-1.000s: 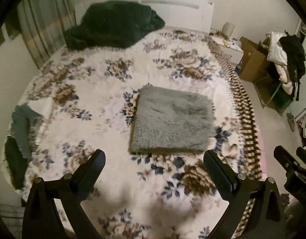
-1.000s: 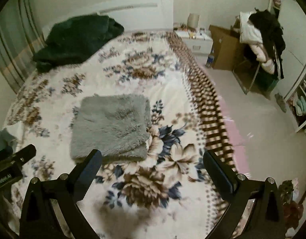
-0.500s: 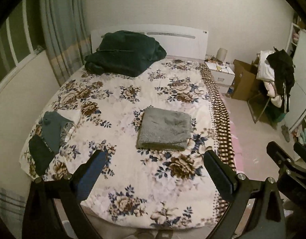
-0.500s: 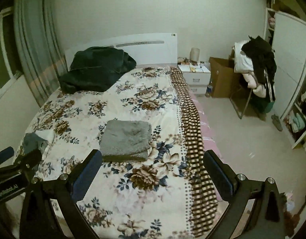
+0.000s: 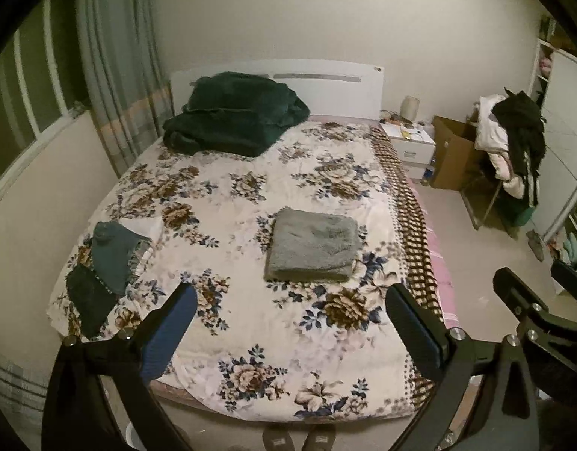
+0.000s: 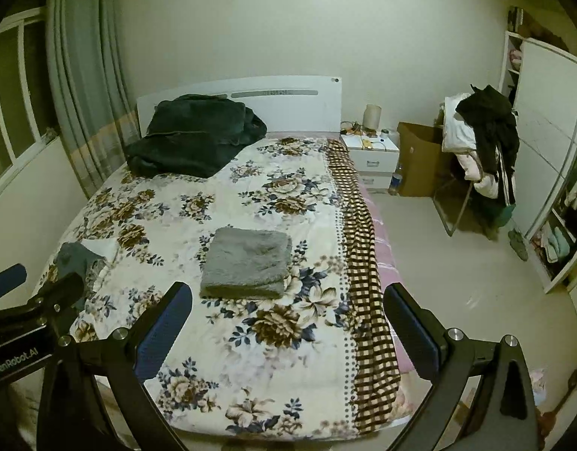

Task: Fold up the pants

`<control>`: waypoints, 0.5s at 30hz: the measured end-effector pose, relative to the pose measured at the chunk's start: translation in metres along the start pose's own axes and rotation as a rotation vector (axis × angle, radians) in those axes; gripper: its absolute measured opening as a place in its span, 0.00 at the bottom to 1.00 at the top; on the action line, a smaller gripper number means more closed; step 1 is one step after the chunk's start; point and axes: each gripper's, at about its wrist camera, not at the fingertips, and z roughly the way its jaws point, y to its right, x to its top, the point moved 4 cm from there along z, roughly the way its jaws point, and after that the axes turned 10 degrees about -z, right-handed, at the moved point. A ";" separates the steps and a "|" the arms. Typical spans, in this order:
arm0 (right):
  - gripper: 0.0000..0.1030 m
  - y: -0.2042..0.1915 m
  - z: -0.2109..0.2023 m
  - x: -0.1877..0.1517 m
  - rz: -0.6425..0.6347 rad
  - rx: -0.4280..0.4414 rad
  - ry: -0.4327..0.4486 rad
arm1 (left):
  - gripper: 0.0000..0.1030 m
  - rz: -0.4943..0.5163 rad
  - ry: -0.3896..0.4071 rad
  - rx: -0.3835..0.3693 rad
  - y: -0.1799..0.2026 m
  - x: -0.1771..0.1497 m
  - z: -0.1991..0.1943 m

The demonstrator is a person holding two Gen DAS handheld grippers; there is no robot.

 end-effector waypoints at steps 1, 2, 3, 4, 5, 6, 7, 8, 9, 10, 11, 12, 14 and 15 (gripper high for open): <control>1.00 -0.001 -0.002 -0.001 0.004 -0.001 0.001 | 1.00 0.002 -0.001 0.001 -0.001 0.000 -0.002; 1.00 -0.001 -0.003 -0.001 0.007 -0.003 0.000 | 1.00 0.003 0.002 0.002 -0.001 0.000 -0.003; 1.00 -0.002 -0.004 -0.001 0.011 -0.005 -0.001 | 1.00 0.005 0.003 0.004 -0.001 0.000 -0.004; 1.00 -0.002 -0.004 -0.001 0.012 -0.009 -0.001 | 1.00 0.005 0.007 0.006 -0.001 0.000 -0.006; 1.00 -0.003 -0.005 -0.002 0.011 -0.012 -0.001 | 1.00 0.007 0.010 0.009 -0.001 0.000 -0.006; 1.00 -0.003 -0.004 -0.002 0.012 -0.012 -0.002 | 1.00 0.009 0.012 0.014 -0.001 0.000 -0.006; 1.00 -0.003 -0.004 -0.002 0.011 -0.012 -0.005 | 1.00 0.010 0.013 0.017 -0.001 0.000 -0.005; 1.00 -0.003 -0.005 -0.002 0.011 -0.012 -0.005 | 1.00 0.011 0.014 0.018 -0.001 0.000 -0.005; 1.00 -0.003 -0.005 -0.002 0.012 -0.014 -0.004 | 1.00 0.009 0.012 0.019 -0.001 -0.001 -0.005; 1.00 -0.002 -0.006 -0.001 0.012 -0.020 -0.001 | 1.00 0.008 0.012 0.021 -0.002 -0.001 -0.005; 1.00 -0.002 -0.006 0.000 0.010 -0.021 -0.001 | 1.00 0.007 0.013 0.022 -0.002 -0.001 -0.006; 1.00 -0.002 -0.006 0.000 0.009 -0.022 -0.002 | 1.00 0.008 0.011 0.017 -0.002 -0.001 -0.004; 1.00 -0.001 -0.006 0.000 0.012 -0.022 -0.006 | 1.00 0.010 0.011 0.018 -0.002 -0.001 -0.005; 1.00 -0.001 -0.006 -0.001 0.012 -0.021 -0.007 | 1.00 0.011 0.012 0.019 -0.003 -0.001 -0.005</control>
